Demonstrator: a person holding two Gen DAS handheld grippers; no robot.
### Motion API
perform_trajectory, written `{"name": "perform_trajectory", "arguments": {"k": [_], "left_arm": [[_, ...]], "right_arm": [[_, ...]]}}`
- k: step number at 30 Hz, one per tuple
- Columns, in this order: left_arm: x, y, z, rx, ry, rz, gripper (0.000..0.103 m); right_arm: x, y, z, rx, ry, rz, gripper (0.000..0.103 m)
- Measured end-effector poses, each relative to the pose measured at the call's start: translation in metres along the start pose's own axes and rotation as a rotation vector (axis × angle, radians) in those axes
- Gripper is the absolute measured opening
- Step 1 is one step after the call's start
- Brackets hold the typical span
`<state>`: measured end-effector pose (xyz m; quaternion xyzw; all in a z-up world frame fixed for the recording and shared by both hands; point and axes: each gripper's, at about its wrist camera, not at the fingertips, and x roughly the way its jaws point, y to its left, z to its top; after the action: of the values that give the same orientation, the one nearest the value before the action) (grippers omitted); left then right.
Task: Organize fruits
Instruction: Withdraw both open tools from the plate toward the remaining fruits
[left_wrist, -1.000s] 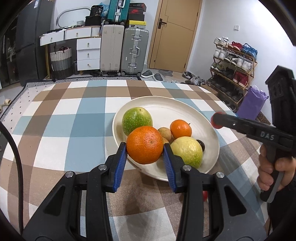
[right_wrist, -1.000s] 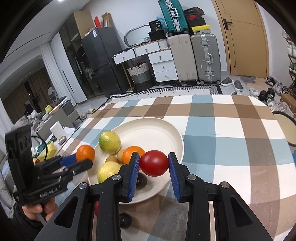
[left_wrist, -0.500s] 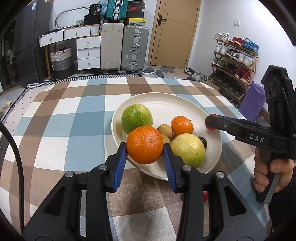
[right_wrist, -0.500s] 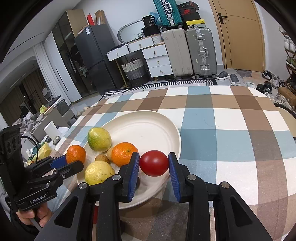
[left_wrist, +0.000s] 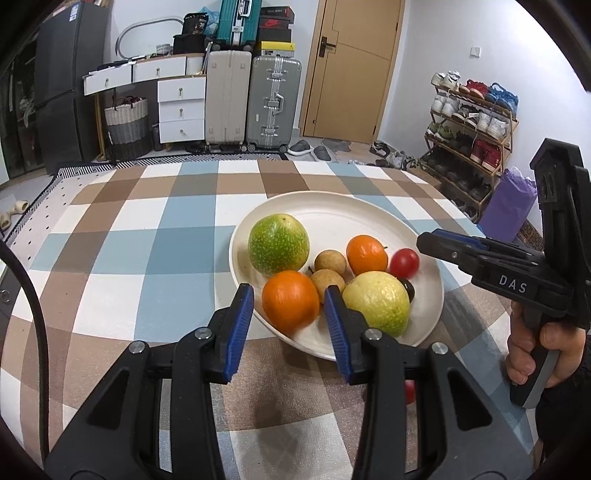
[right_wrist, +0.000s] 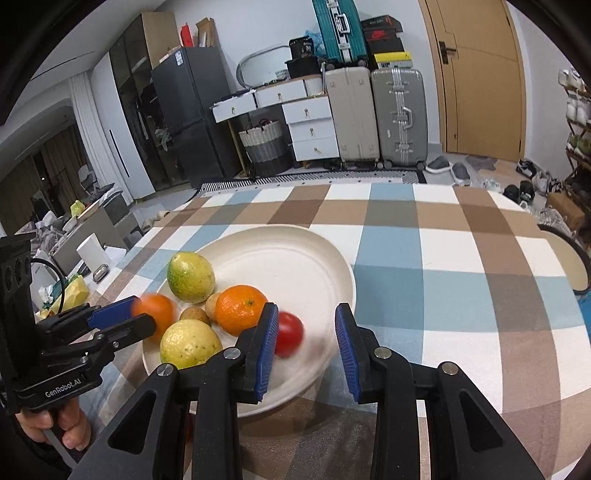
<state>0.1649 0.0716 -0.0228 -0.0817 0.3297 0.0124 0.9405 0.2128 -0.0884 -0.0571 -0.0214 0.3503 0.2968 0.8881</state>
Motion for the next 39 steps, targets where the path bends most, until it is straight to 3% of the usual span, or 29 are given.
{"name": "perform_trajectory", "arguments": {"k": [7, 10, 12, 14, 21, 30, 39], "left_arm": [[0.000, -0.004, -0.003, 0.014, 0.031, -0.005, 0.038], [-0.004, -0.006, -0.004, 0.013, 0.017, -0.014, 0.053], [-0.009, -0.006, -0.004, 0.006, -0.002, -0.019, 0.070], [-0.015, -0.007, -0.004, 0.001, -0.022, -0.022, 0.077], [-0.026, -0.008, -0.013, -0.011, -0.009, -0.040, 0.085], [-0.028, -0.028, -0.019, 0.073, 0.022, -0.056, 0.100], [-0.029, -0.035, -0.022, 0.095, 0.042, -0.063, 0.102]], "right_arm": [[-0.005, -0.003, -0.002, -0.022, -0.006, -0.035, 0.044], [-0.009, -0.002, -0.004, -0.033, -0.003, -0.028, 0.052], [-0.012, 0.000, -0.006, -0.050, 0.000, -0.036, 0.059], [-0.015, 0.001, -0.007, -0.058, 0.002, -0.038, 0.081], [-0.025, 0.008, -0.011, -0.082, 0.004, -0.008, 0.101], [-0.030, 0.016, -0.024, -0.128, 0.052, 0.022, 0.103], [-0.035, 0.019, -0.041, -0.213, 0.122, 0.027, 0.103]]}}
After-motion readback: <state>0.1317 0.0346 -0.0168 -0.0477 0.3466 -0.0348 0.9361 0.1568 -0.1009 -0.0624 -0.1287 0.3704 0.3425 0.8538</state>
